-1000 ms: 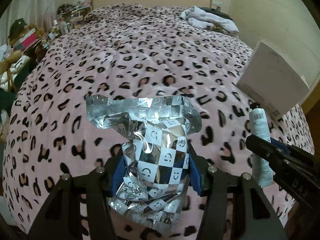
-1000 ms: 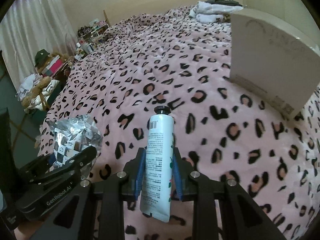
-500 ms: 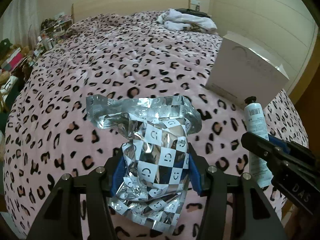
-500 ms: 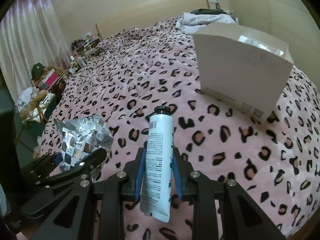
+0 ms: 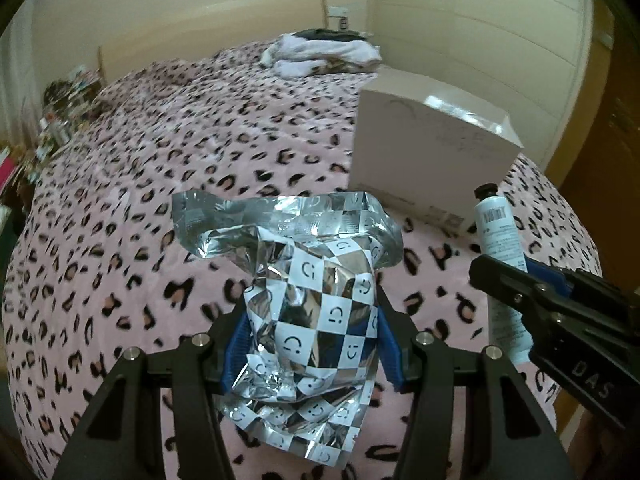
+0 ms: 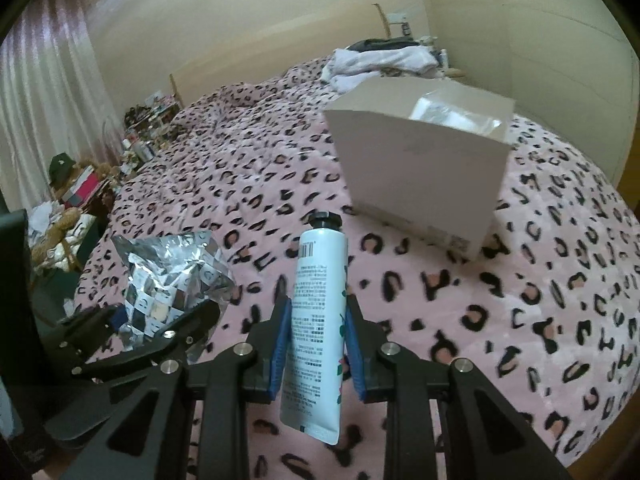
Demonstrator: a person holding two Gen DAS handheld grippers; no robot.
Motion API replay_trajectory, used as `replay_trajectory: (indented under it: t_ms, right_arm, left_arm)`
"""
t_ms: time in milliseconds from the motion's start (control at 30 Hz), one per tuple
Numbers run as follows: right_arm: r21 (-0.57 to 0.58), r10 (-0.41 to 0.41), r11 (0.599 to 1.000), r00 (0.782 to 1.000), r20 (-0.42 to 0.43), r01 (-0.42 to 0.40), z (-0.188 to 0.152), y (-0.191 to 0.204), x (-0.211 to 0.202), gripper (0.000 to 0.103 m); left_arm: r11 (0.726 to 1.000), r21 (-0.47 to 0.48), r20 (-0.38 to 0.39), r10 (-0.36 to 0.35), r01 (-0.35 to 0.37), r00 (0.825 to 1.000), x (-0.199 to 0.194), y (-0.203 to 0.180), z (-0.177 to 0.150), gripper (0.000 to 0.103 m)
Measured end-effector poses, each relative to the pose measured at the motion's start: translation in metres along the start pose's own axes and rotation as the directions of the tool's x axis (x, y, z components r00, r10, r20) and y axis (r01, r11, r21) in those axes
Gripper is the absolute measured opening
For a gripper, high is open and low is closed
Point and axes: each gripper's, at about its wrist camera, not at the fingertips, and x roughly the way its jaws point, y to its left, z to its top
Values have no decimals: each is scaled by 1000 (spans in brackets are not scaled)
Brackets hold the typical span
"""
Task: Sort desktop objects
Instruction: 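Lift the foil bag and lotion tube and carry them to the white box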
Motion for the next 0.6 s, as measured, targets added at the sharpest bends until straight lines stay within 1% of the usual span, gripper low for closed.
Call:
replay_trajectory:
  t_ms: [167,300,600]
  right_arm:
    - [38,-35,999,999,21,34,2,-22,-7,26]
    - [58,-65,996,997,31,63,3,-37,-12,26]
    - [90,-110,990,992,54,105,8,-58,-23,26]
  left_arm:
    - [998,55,16,-28,27,999,1,-22,9,55]
    - [995,86,13,-54,52,998,5,-37,11,55]
    - [988,117,-9,-102,103,995,18,-61,13,55]
